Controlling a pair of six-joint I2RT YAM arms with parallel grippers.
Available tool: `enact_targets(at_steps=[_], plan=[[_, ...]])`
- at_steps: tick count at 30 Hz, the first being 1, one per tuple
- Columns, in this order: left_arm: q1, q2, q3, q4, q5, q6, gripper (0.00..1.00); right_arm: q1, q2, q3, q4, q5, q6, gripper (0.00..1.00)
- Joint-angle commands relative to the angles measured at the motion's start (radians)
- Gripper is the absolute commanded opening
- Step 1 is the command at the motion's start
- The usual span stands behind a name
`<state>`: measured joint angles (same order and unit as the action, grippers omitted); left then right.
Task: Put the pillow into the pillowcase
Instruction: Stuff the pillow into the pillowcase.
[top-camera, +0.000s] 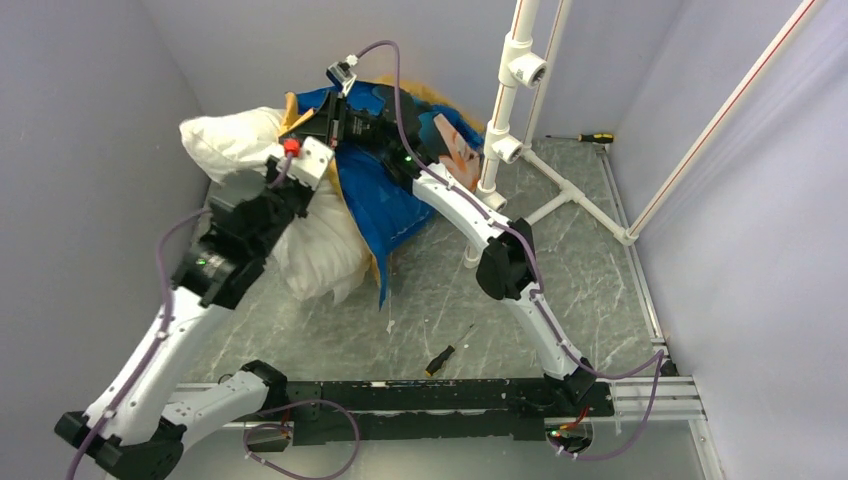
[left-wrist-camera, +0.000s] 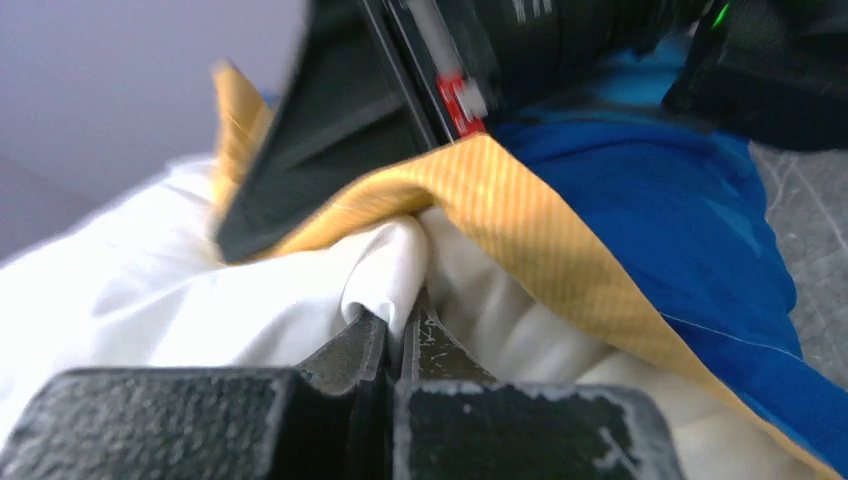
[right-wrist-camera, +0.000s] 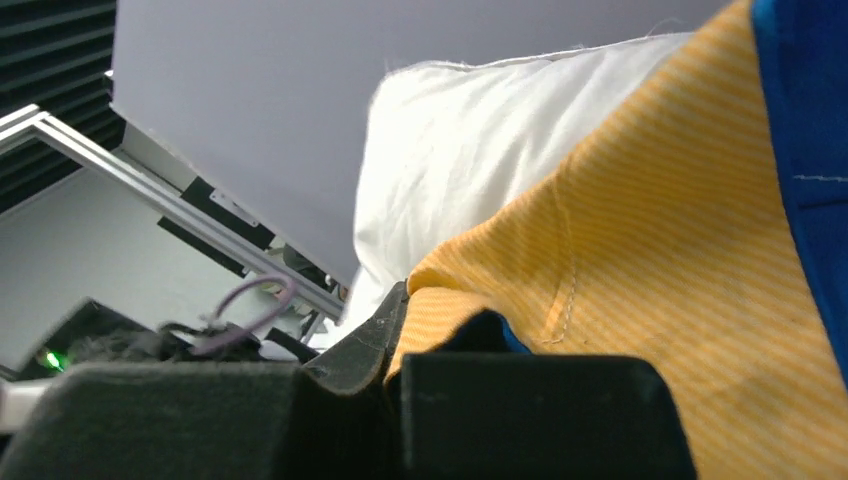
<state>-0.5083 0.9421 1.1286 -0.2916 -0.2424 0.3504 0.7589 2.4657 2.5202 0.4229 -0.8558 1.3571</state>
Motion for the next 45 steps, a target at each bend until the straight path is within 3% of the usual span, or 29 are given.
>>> enact_targets(at_steps=[1, 4, 9, 14, 17, 20, 24, 33, 37, 40, 42, 45], plan=[[-0.019, 0.003, 0.401, 0.098, 0.239, 0.247, 0.0, 0.145, -0.177, 0.057, 0.157, -0.118, -0.015, 0.0], [-0.019, 0.083, 0.607, -0.011, 0.412, 0.286, 0.0, 0.15, -0.23, 0.025, 0.124, -0.056, -0.075, 0.0], [-0.019, 0.305, 0.978, -0.02, 0.662, 0.252, 0.0, 0.164, -0.29, -0.001, 0.132, 0.016, -0.109, 0.0], [-0.019, 0.456, 1.087, 0.062, 0.792, 0.142, 0.0, 0.16, -0.37, -0.058, 0.063, 0.026, -0.178, 0.0], [-0.019, 0.47, 0.996, 0.085, 0.764, 0.097, 0.0, 0.135, -0.462, -0.181, 0.005, 0.046, -0.224, 0.0], [-0.019, 0.416, 0.799, 0.13, 0.688, 0.057, 0.0, 0.084, -0.57, -0.351, -0.022, 0.087, -0.221, 0.0], [-0.019, 0.325, 0.522, 0.206, 0.629, -0.066, 0.0, 0.009, -0.645, -0.496, 0.088, 0.109, -0.105, 0.0], [-0.019, 0.219, -0.009, 0.405, 0.517, -0.305, 0.0, -0.017, -0.547, -0.298, -0.024, 0.021, -0.045, 0.0], [-0.019, 0.196, -0.125, 0.386, 0.34, -0.344, 0.0, -0.03, -0.565, -0.274, -0.101, 0.033, -0.092, 0.0], [-0.019, 0.172, -0.154, 0.311, 0.041, -0.383, 0.0, -0.036, -0.559, -0.225, -0.175, 0.043, -0.136, 0.0], [-0.017, 0.172, -0.143, 0.238, -0.107, -0.373, 0.0, -0.039, -0.548, -0.223, -0.143, 0.039, -0.116, 0.0], [0.004, 0.188, -0.108, 0.137, -0.195, -0.363, 0.0, -0.04, -0.527, -0.213, -0.095, 0.04, -0.085, 0.0]])
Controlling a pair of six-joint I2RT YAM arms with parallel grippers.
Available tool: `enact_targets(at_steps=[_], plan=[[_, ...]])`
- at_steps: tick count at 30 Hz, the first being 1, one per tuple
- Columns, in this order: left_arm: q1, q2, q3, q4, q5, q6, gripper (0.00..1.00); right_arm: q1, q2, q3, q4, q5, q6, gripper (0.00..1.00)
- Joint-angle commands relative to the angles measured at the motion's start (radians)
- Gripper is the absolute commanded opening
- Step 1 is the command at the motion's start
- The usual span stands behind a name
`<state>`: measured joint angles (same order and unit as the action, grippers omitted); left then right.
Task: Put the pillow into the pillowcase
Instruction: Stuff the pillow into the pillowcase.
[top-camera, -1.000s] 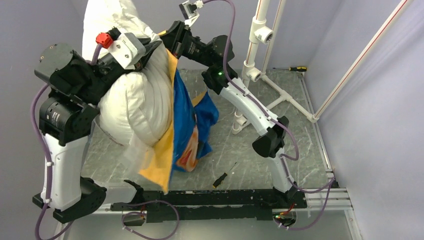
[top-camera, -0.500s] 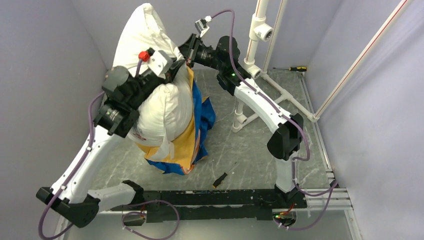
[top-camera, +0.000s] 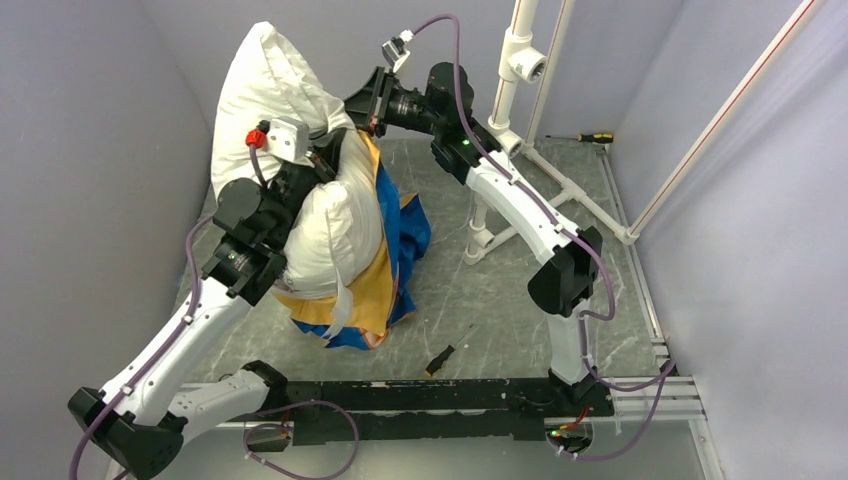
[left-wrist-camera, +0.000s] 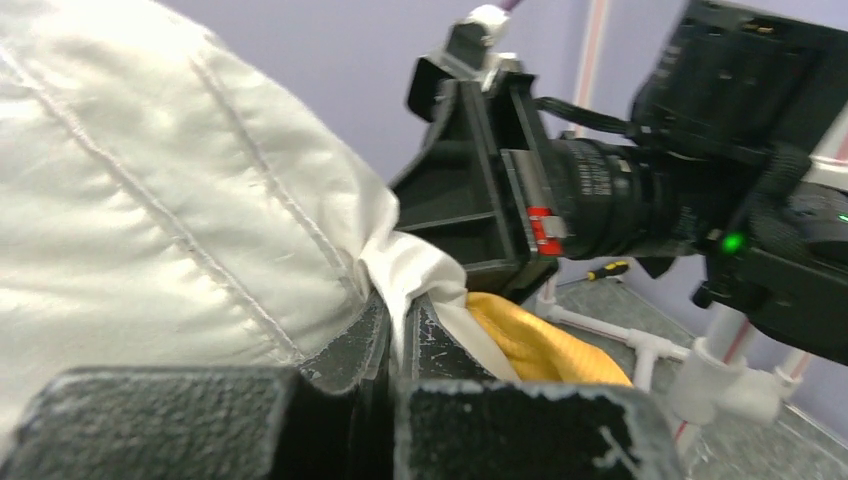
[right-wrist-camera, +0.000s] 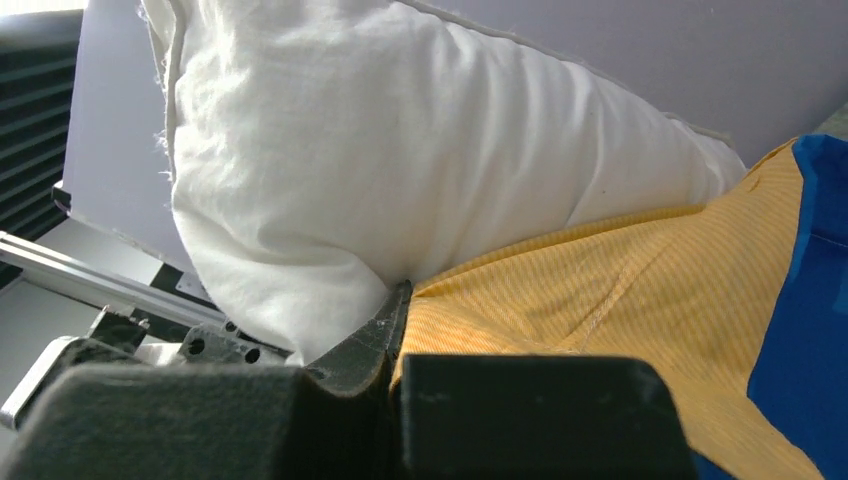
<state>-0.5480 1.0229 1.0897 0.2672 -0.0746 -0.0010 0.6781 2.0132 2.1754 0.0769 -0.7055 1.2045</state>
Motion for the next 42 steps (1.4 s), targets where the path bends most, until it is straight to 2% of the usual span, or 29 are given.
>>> enact_targets(at_steps=[1, 5, 7, 9, 10, 12, 15, 21, 25, 30, 38, 42], plan=[[0.052, 0.11, -0.058, -0.442, -0.368, -0.011, 0.0, 0.041, -0.064, 0.145, 0.258, -0.114, 0.074, 0.0], [0.126, 0.117, -0.028, -0.534, -0.362, -0.097, 0.0, 0.041, -0.024, 0.206, 0.297, -0.124, 0.1, 0.01], [0.171, 0.129, 0.004, -0.62, -0.387, -0.169, 0.0, 0.041, -0.02, 0.21, 0.292, -0.12, 0.085, 0.04], [0.2, 0.125, 0.027, -0.658, -0.405, -0.194, 0.0, 0.041, -0.027, 0.199, 0.252, -0.101, 0.043, 0.15], [0.209, 0.117, 0.025, -0.65, -0.396, -0.186, 0.0, 0.04, -0.031, 0.195, 0.218, -0.092, 0.006, 0.24], [0.223, 0.102, 0.013, -0.621, -0.365, -0.165, 0.0, 0.03, -0.04, 0.19, 0.117, -0.061, -0.079, 0.36], [0.243, 0.113, 0.01, -0.641, -0.336, -0.172, 0.0, -0.001, -0.085, 0.106, 0.063, 0.024, -0.11, 0.46], [0.255, 0.092, -0.036, -0.639, -0.32, -0.185, 0.0, -0.034, -0.115, 0.107, -0.352, 0.159, -0.282, 0.57], [0.271, 0.077, -0.047, -0.63, -0.301, -0.169, 0.0, -0.034, -0.186, -0.065, -0.52, 0.208, -0.406, 0.66], [0.276, 0.052, -0.055, -0.597, -0.303, -0.146, 0.0, -0.015, -0.223, -0.267, -0.525, 0.135, -0.405, 0.76], [0.276, 0.041, -0.042, -0.61, -0.269, -0.135, 0.0, 0.008, -0.173, -0.41, -0.459, 0.048, -0.335, 0.77], [0.277, 0.025, -0.047, -0.598, -0.261, -0.126, 0.0, 0.01, -0.163, -0.54, -0.284, -0.029, -0.224, 0.77]])
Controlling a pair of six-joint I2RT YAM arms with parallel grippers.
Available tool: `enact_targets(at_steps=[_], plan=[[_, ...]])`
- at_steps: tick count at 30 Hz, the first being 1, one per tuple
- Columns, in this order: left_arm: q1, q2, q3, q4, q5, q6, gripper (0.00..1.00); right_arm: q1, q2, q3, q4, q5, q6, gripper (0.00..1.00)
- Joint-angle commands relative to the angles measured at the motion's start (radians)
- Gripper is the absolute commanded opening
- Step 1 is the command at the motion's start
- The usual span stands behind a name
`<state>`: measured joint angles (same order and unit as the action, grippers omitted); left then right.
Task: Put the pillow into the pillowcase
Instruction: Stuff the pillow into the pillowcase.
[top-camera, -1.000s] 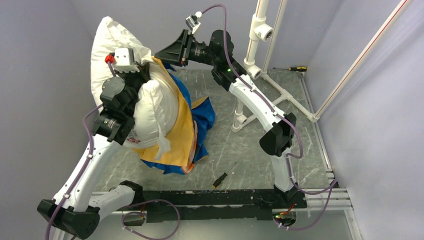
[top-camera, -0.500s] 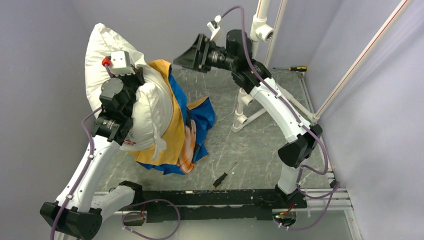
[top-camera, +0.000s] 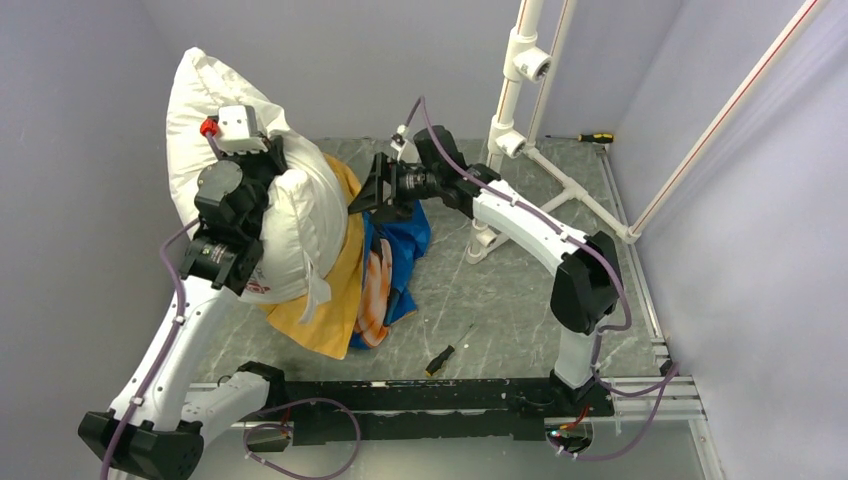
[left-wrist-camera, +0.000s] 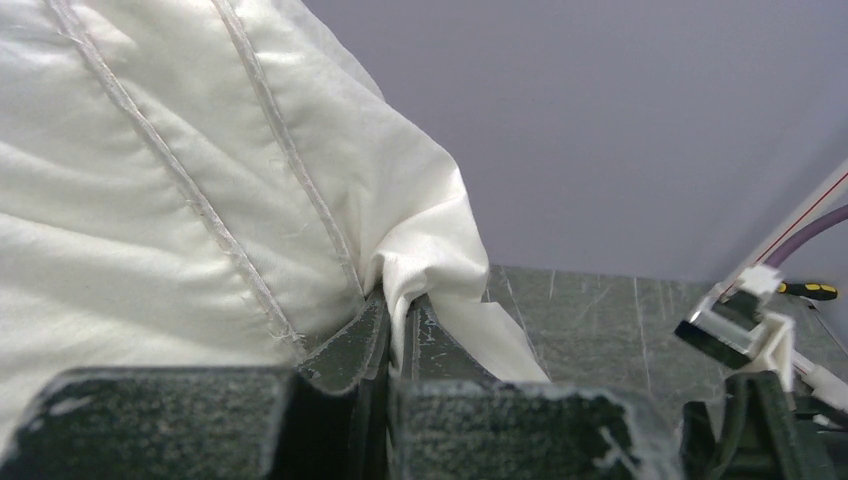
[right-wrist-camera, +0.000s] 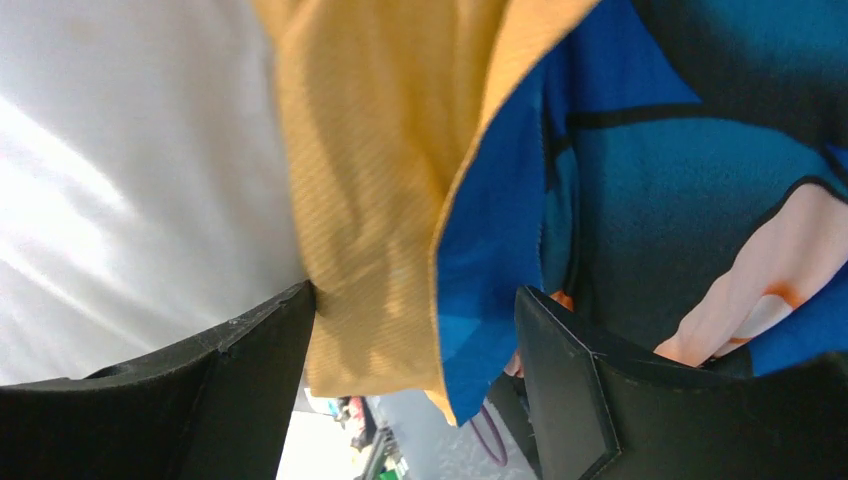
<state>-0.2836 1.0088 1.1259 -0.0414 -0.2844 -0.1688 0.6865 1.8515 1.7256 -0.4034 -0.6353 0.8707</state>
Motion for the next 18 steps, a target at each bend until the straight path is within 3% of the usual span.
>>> enact_targets(at_steps=[1, 4, 6, 8, 9, 10, 13, 18], plan=[[0.012, 0.037, -0.083, -0.289, -0.051, 0.043, 0.0, 0.003, -0.002, -0.124, 0.253, -0.119, 0.153, 0.76], [0.014, 0.036, -0.082, -0.286, -0.044, 0.046, 0.0, 0.007, -0.012, -0.218, 0.433, -0.158, 0.292, 0.71], [0.014, 0.036, -0.081, -0.28, -0.036, 0.048, 0.0, 0.007, -0.024, -0.265, 0.576, -0.174, 0.375, 0.56], [0.014, 0.034, -0.079, -0.278, -0.029, 0.055, 0.0, 0.006, -0.031, -0.259, 0.659, -0.188, 0.431, 0.28], [0.013, 0.034, -0.079, -0.273, -0.028, 0.058, 0.0, 0.005, -0.037, -0.24, 0.667, -0.191, 0.443, 0.08], [0.014, 0.032, -0.078, -0.27, -0.028, 0.064, 0.0, 0.005, -0.04, -0.216, 0.686, -0.193, 0.451, 0.0], [0.014, 0.019, -0.077, -0.244, -0.017, 0.091, 0.0, 0.007, -0.038, -0.11, 0.772, -0.218, 0.476, 0.0], [0.014, -0.016, -0.062, -0.163, 0.084, 0.153, 0.0, 0.01, 0.013, 0.101, 1.194, -0.249, 0.648, 0.0]])
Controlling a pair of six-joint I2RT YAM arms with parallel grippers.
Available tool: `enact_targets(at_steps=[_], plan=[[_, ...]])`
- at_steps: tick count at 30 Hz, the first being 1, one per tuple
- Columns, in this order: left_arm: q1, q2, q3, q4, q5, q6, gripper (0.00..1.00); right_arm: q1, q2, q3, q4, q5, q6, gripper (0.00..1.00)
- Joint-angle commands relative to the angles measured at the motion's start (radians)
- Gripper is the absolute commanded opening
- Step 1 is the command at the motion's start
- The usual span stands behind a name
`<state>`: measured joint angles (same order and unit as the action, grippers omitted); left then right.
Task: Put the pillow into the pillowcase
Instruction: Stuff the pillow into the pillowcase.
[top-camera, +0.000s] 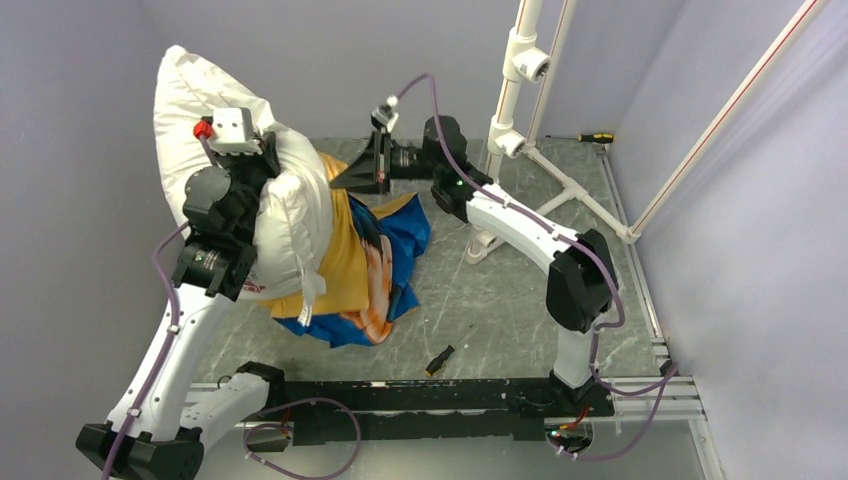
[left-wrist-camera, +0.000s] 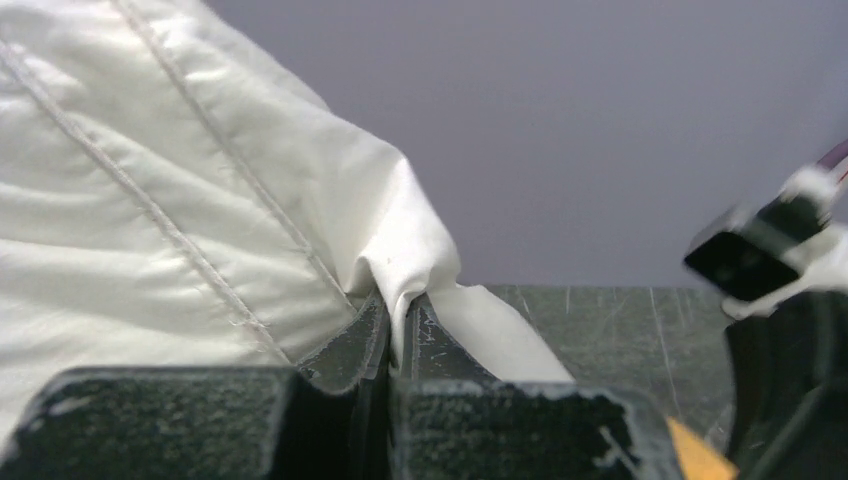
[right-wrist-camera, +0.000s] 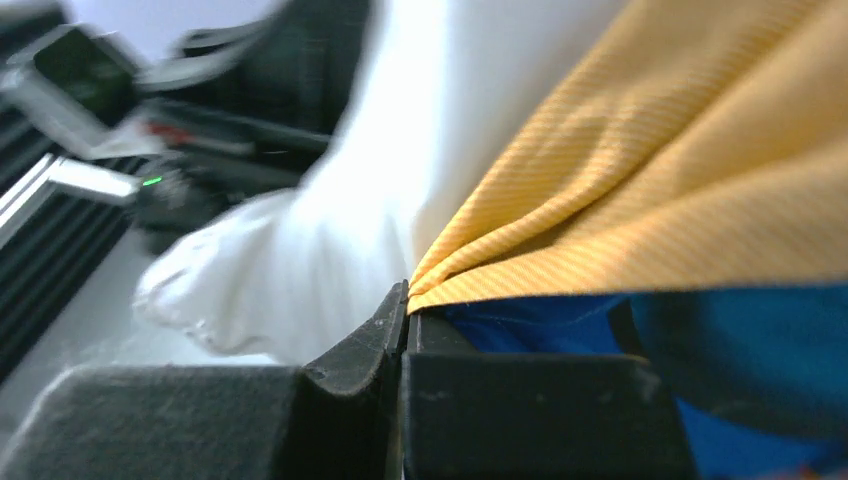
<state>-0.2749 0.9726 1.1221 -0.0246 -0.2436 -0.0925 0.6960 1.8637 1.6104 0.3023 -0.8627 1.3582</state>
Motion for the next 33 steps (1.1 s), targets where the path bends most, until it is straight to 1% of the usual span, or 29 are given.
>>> enact_targets(at_steps=[1, 3, 4, 7, 8, 9, 13, 15, 19, 22, 24, 25, 26, 28, 29, 30, 31, 32, 33], plan=[[0.005, 0.015, -0.048, -0.166, 0.079, 0.098, 0.0, 0.002, 0.023, 0.284, 0.543, -0.032, 0.194, 0.0], [0.005, 0.003, -0.02, -0.133, 0.158, 0.144, 0.0, 0.006, 0.096, 0.464, 0.59, -0.065, 0.237, 0.0], [0.005, -0.002, -0.01, -0.119, 0.204, 0.159, 0.0, 0.008, 0.135, 0.567, 0.586, -0.082, 0.251, 0.0], [0.005, -0.019, 0.029, -0.026, 0.316, 0.207, 0.0, 0.013, 0.258, 0.88, 0.489, -0.091, 0.237, 0.0], [0.005, -0.019, 0.046, -0.013, 0.331, 0.22, 0.0, 0.013, 0.291, 0.941, 0.455, -0.076, 0.226, 0.0], [0.004, -0.012, 0.071, -0.012, 0.346, 0.243, 0.0, 0.013, 0.3, 0.963, 0.45, -0.062, 0.221, 0.0], [0.003, 0.037, 0.194, -0.1, 0.399, 0.34, 0.0, 0.017, 0.277, 0.909, 0.466, -0.041, 0.202, 0.0], [0.003, 0.055, 0.2, -0.115, 0.404, 0.351, 0.0, 0.024, 0.275, 0.91, 0.458, -0.045, 0.191, 0.0], [0.003, 0.088, 0.099, -0.067, 0.354, 0.279, 0.0, 0.037, 0.283, 0.943, 0.441, -0.038, 0.184, 0.0], [0.003, 0.146, 0.043, -0.077, 0.261, 0.136, 0.0, 0.037, 0.279, 0.938, 0.454, -0.031, 0.19, 0.0], [0.004, 0.203, 0.053, -0.157, 0.118, -0.031, 0.0, 0.037, 0.269, 0.932, 0.447, -0.025, 0.182, 0.0], [0.008, 0.24, 0.075, -0.217, 0.079, -0.1, 0.0, 0.037, 0.264, 0.931, 0.437, -0.024, 0.173, 0.0], [0.013, 0.288, 0.108, -0.279, 0.094, -0.144, 0.0, 0.037, 0.26, 0.929, 0.429, -0.023, 0.164, 0.0], [0.023, 0.411, 0.195, -0.421, 0.185, -0.184, 0.0, 0.037, 0.255, 0.928, 0.406, -0.022, 0.144, 0.0], [0.024, 0.47, 0.249, -0.493, 0.205, -0.207, 0.0, 0.037, 0.252, 0.921, 0.389, -0.022, 0.128, 0.0], [0.028, 0.518, 0.305, -0.573, 0.21, -0.226, 0.0, 0.037, 0.244, 0.904, 0.36, -0.025, 0.102, 0.0], [0.034, 0.564, 0.353, -0.64, 0.218, -0.241, 0.0, 0.037, 0.229, 0.88, 0.264, -0.035, 0.044, 0.01], [0.046, 0.597, 0.387, -0.687, 0.241, -0.25, 0.0, 0.035, 0.209, 0.854, 0.155, -0.038, -0.043, 0.13], [0.059, 0.613, 0.408, -0.711, 0.278, -0.262, 0.0, 0.034, 0.181, 0.825, 0.011, -0.029, -0.185, 0.24]])
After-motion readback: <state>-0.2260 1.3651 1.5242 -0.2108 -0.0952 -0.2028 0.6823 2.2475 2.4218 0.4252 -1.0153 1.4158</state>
